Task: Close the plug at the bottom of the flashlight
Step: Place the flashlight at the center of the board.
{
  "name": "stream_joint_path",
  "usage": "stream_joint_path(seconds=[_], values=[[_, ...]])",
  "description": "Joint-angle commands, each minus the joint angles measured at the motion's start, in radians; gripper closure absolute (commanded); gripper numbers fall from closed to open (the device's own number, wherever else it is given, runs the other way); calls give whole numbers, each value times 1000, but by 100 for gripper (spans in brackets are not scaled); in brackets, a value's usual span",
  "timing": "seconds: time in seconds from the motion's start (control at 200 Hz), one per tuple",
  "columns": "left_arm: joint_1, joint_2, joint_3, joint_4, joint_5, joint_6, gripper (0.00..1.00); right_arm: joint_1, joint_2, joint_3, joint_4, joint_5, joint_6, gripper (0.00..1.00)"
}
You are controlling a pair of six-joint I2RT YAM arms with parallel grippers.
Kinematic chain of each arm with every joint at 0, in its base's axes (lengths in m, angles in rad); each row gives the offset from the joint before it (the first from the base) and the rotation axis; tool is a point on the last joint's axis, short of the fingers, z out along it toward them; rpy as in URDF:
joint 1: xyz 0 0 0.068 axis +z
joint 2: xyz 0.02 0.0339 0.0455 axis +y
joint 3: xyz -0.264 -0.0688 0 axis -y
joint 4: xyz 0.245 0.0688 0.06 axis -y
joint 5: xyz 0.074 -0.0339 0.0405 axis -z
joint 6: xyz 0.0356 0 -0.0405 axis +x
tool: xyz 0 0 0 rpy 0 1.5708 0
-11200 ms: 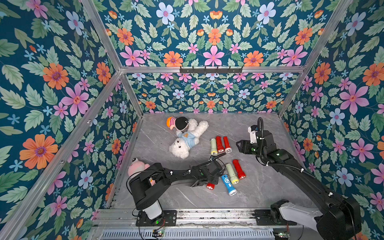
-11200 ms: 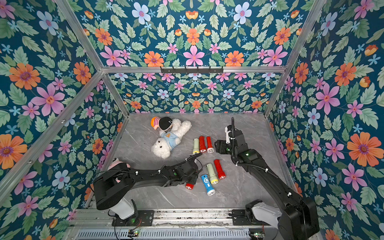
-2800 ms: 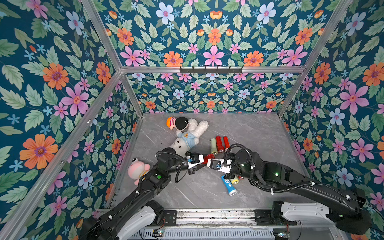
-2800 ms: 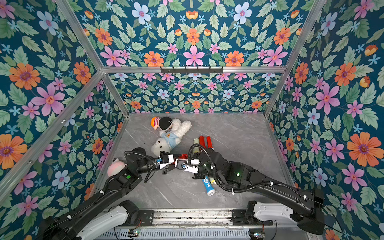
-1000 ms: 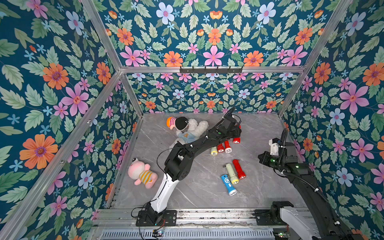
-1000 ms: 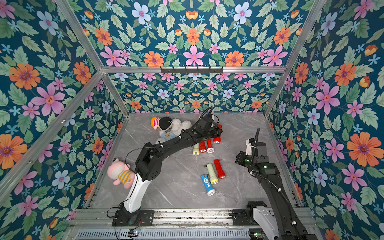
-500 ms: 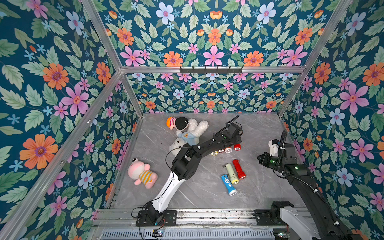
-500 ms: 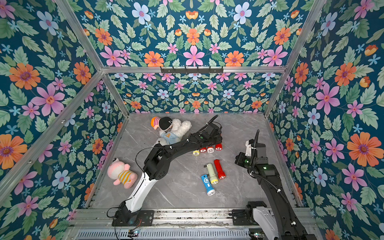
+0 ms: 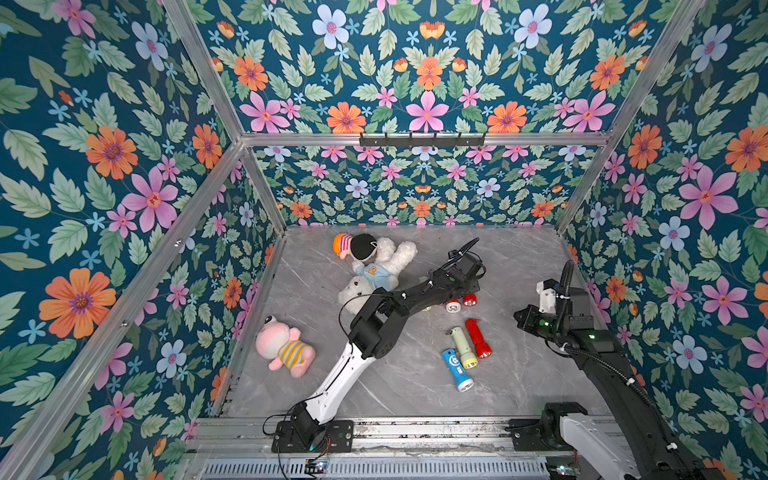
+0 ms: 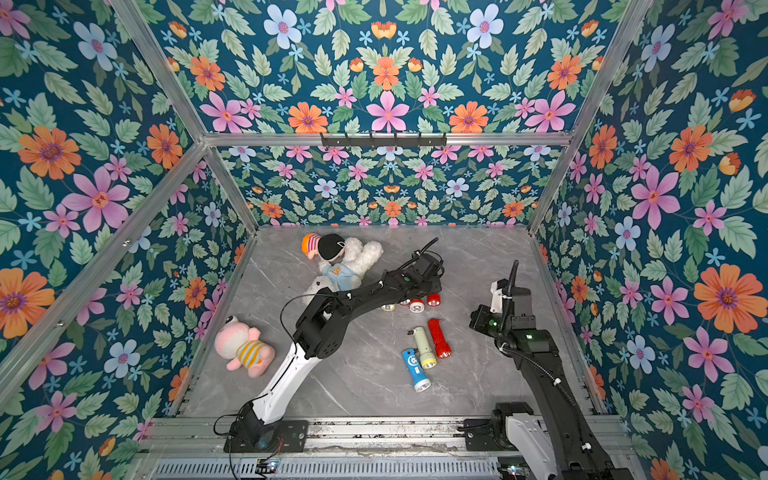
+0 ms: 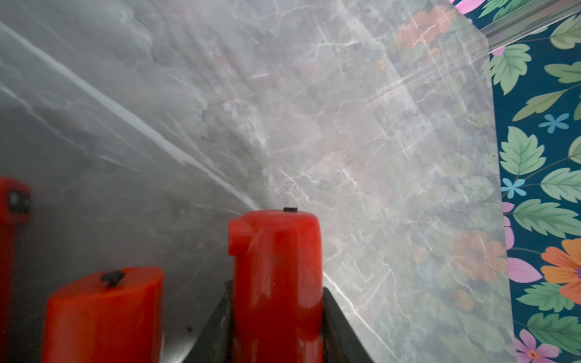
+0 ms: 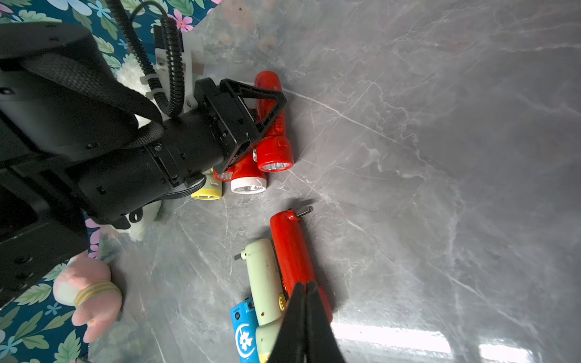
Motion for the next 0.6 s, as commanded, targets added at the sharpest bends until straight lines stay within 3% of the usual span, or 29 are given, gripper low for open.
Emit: stream_joint_path(seconds=[0.0,0.12,0.36,0.595], values=[[0,10,13,-6,-32,11,100,-1,5,1,17,-2,9,100],[0,13,15,-12,-44,16,95,0,8,-1,20,1,9,100],[0,14,20,-18,-53,22,66,0,11,-1,22,2,11,100],[0,19,21,-21,-47,24,44,0,13,-2,23,1,12,100]])
